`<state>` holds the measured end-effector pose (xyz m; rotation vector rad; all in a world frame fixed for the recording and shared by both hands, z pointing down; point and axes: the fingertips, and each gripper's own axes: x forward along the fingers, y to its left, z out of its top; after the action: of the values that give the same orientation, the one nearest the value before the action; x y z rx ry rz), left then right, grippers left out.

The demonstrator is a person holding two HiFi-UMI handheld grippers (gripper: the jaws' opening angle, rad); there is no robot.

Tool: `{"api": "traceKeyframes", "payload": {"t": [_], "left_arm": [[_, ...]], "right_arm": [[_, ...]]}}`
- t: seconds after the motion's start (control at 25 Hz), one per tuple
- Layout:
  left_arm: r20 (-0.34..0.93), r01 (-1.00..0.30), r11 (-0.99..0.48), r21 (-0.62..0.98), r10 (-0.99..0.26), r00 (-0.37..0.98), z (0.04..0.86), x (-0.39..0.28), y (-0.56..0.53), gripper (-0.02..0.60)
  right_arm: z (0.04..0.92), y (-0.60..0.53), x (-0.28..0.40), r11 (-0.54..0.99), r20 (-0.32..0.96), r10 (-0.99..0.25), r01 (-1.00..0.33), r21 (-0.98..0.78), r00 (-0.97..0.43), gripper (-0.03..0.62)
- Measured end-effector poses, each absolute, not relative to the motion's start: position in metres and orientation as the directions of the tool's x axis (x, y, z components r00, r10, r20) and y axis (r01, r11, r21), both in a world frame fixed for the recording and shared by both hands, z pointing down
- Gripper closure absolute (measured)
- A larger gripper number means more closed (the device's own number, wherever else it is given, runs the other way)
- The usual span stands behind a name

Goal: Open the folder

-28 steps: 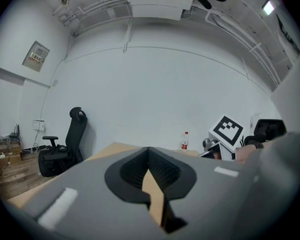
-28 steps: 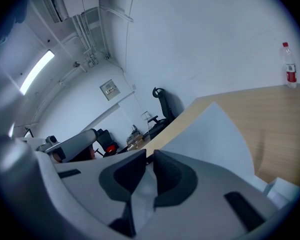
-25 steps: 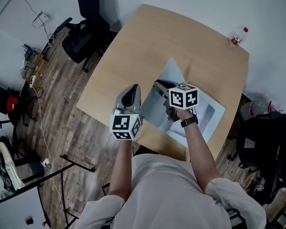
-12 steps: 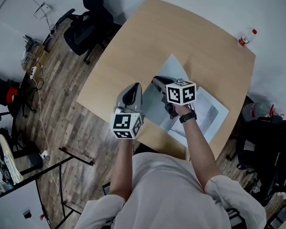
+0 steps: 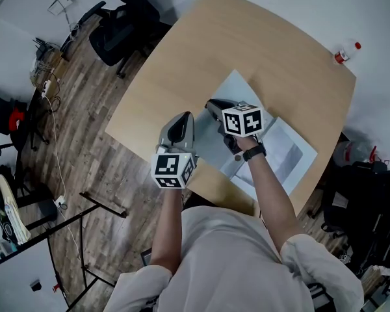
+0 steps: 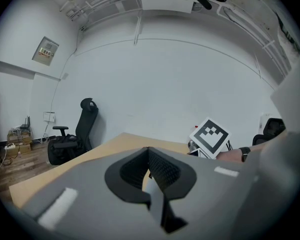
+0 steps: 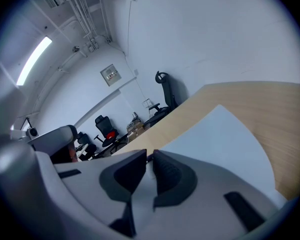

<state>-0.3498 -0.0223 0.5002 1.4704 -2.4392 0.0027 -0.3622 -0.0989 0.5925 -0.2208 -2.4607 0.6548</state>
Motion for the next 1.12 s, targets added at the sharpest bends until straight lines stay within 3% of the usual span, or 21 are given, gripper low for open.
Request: {"api": "traceKeyframes", "payload": {"t": [1.12], "left_arm": [[0.329, -0.832, 0.521, 0.191, -0.832, -0.446, 0.548, -0.367, -0.002, 0.572]], "right_arm": [[0.711, -0.079, -0.397, 0.916, 0.704, 0.315, 0.01, -0.4, -0.636, 0.553]]}}
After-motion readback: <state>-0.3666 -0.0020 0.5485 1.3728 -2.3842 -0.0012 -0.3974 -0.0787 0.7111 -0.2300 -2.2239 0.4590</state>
